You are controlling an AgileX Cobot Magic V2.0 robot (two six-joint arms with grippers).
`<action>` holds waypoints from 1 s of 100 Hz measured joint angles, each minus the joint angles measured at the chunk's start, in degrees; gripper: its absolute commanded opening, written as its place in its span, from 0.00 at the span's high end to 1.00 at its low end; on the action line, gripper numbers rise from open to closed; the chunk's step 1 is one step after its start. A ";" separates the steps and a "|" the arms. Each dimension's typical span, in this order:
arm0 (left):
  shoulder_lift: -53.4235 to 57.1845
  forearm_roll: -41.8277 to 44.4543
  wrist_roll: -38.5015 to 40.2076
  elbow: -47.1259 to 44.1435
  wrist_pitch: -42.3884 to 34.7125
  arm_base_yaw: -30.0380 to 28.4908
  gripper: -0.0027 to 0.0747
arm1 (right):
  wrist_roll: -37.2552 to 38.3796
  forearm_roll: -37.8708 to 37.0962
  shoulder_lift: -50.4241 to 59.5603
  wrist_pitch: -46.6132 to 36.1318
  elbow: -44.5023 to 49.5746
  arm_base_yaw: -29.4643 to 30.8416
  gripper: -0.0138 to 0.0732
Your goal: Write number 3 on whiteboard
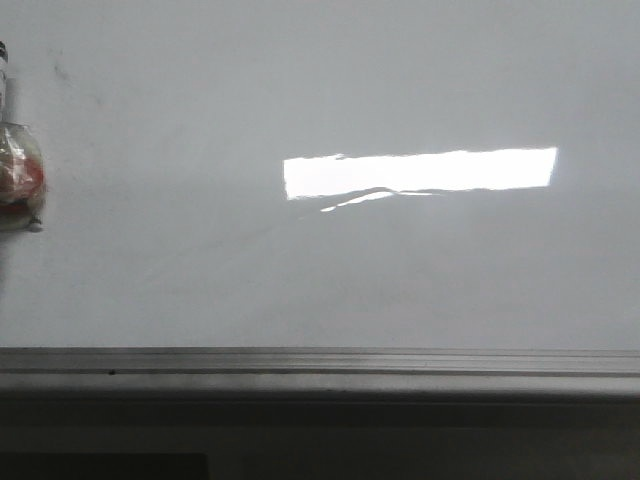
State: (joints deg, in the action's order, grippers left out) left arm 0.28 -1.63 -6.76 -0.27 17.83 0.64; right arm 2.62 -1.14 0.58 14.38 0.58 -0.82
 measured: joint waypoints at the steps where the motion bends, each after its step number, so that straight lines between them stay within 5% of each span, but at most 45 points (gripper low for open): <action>1: 0.00 0.00 0.00 0.00 -0.14 0.00 0.99 | 0.00 0.00 0.00 -0.13 0.00 0.00 0.92; 25: 0.00 -0.42 0.00 0.00 -8.82 -0.23 0.99 | 0.00 0.78 0.00 -1.52 0.00 0.00 0.92; 79: -15.40 -2.81 1.08 10.37 -2.37 -1.65 0.98 | 0.00 5.35 -15.23 2.78 -7.80 0.00 0.92; 89: -16.66 -6.58 1.11 10.47 -3.99 -1.65 0.85 | 0.00 5.35 -16.60 1.77 -7.90 0.00 0.92; 100: -17.57 -8.05 1.22 10.47 -5.79 -1.65 0.60 | 0.00 5.35 -16.75 -0.11 -7.90 0.00 0.92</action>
State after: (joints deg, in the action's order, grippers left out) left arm -17.29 -9.68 -5.55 10.20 12.04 -1.01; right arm 2.62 4.21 -16.17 14.27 -7.32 -0.82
